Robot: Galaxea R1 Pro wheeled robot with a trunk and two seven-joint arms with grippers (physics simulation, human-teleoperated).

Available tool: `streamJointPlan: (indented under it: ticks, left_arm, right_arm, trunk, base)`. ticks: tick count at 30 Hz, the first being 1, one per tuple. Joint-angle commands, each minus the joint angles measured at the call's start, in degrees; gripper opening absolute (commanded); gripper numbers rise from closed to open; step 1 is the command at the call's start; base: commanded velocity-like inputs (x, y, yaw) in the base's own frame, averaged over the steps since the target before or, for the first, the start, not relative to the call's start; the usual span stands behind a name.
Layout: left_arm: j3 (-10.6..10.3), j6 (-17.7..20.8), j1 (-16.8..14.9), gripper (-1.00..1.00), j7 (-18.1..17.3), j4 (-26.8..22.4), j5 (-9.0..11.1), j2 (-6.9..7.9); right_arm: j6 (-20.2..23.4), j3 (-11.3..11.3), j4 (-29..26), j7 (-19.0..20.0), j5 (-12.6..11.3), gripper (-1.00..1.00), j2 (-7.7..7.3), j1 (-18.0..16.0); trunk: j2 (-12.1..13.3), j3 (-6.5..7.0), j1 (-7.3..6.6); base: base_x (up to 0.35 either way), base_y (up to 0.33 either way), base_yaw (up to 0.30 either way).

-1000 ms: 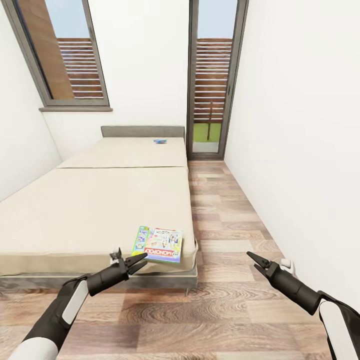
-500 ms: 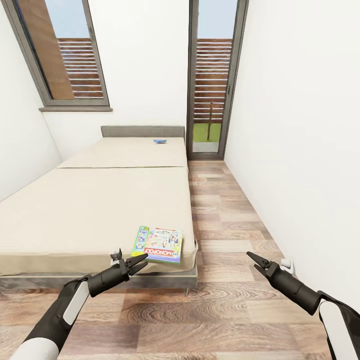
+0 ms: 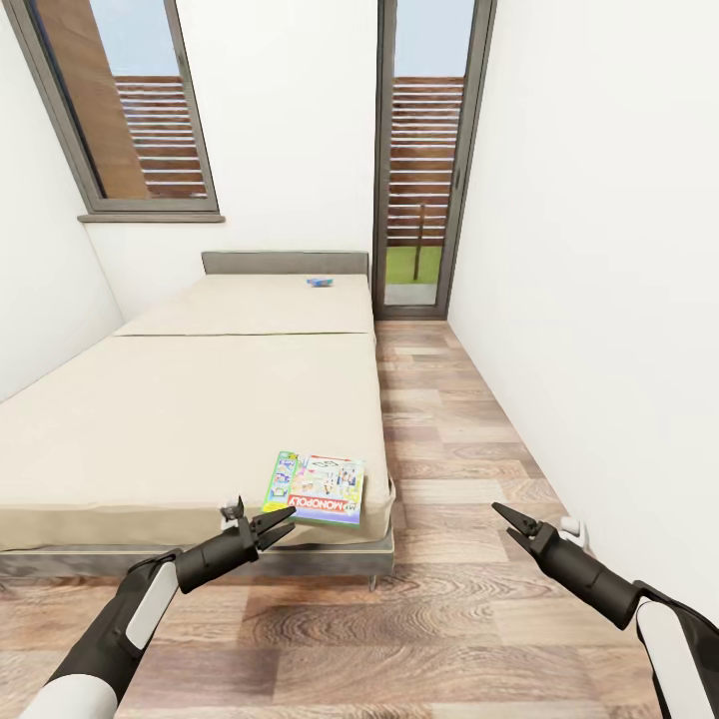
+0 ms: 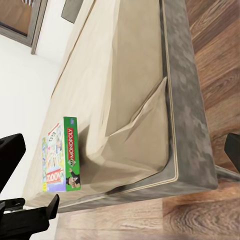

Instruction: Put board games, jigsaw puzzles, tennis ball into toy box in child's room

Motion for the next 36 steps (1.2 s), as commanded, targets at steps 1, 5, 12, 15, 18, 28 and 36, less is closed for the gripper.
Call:
streamJointPlan:
  ticks: [1,5,12,15,18,28,36]
  left_arm:
    - [0.00,0.40,-0.02,1.00,-0.03,0.01,0.25,0.01]
    - [0.07,0.44,-0.02,1.00,-0.03,0.01,0.29,0.06]
    - [0.18,0.48,-0.02,1.00,0.03,0.01,0.33,0.09]
    - [0.19,0.49,-0.02,1.00,0.04,0.02,0.32,0.09]
    - [0.25,0.49,-0.02,1.00,0.02,0.03,0.33,0.16]
    - [0.15,0.49,-0.02,1.00,0.05,0.03,0.34,0.11]
    - [0.19,0.49,-0.02,1.00,-0.02,0.04,0.33,0.10]
  right_arm:
    - [0.35,-0.09,0.00,0.20,0.05,1.00,0.03,-0.04]
    - [0.33,-0.09,-0.01,0.21,0.13,1.00,0.14,-0.04]
    - [0.33,-0.13,-0.01,0.24,0.10,1.00,0.14,-0.04]
    - [0.33,-0.14,-0.01,0.26,0.10,1.00,0.13,-0.04]
    - [0.33,-0.16,-0.01,0.27,0.04,1.00,0.12,-0.04]
    - [0.33,-0.17,0.02,0.28,0.04,1.00,0.04,-0.04]
    - [0.33,-0.18,0.05,0.28,0.09,1.00,0.06,-0.04]
  trunk:
    - [-0.02,-0.05,-0.01]
    - [-0.02,-0.05,-0.01]
    - [-0.09,-1.16,0.12]
    - [-0.10,-1.38,0.14]
    - [-0.10,-1.38,0.14]
    - [-0.18,-2.71,0.30]
    - [-0.18,-2.71,0.30]
  base:
    - [0.000,0.000,0.000]
    - [0.000,0.000,0.000]
    - [0.000,0.000,0.000]
    - [0.000,0.000,0.000]
    - [0.000,0.000,0.000]
    - [0.000,0.000,0.000]
    - [0.000,0.000,0.000]
